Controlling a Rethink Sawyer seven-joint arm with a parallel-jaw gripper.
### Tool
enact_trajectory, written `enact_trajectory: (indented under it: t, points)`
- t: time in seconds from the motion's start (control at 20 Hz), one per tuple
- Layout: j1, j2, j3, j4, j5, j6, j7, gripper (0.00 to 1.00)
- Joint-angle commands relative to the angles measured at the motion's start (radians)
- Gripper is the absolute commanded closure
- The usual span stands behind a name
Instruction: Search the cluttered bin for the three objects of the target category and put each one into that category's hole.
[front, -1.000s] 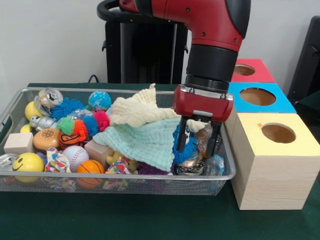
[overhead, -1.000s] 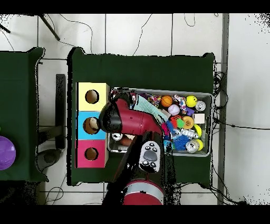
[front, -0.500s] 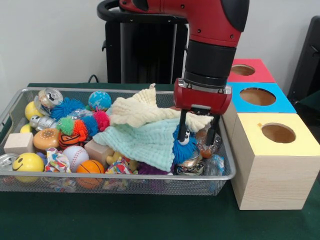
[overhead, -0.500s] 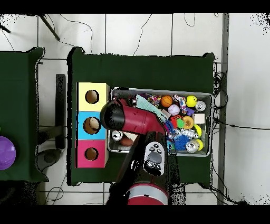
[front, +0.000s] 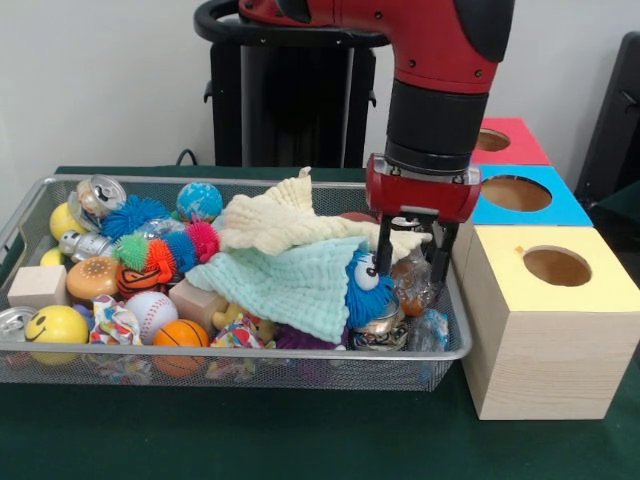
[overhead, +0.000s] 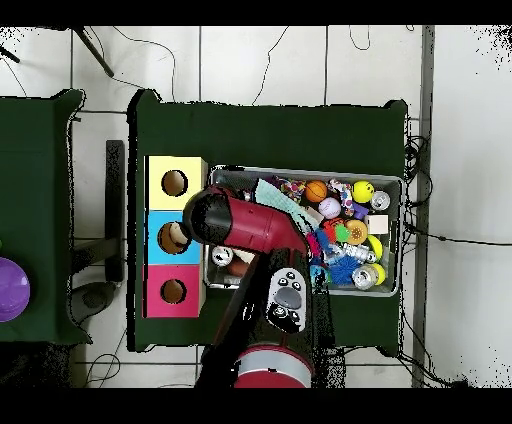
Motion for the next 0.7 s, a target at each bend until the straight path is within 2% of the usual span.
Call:
enact_trajectory:
  t: [0.05, 0.25, 0.55, 0.7]
  points:
    - [-0.029, 0.042, 0.177, 0.097, 0.097, 0.000, 0.253, 0.00]
    - [-0.027, 0.046, 0.214, 0.139, 0.120, -0.103, 0.289, 0.00]
    - [-0.010, 0.056, 0.229, 0.159, 0.164, -0.167, 0.331, 0.00]
    - [-0.042, 0.061, 0.273, 0.193, 0.158, -0.259, 0.329, 0.00]
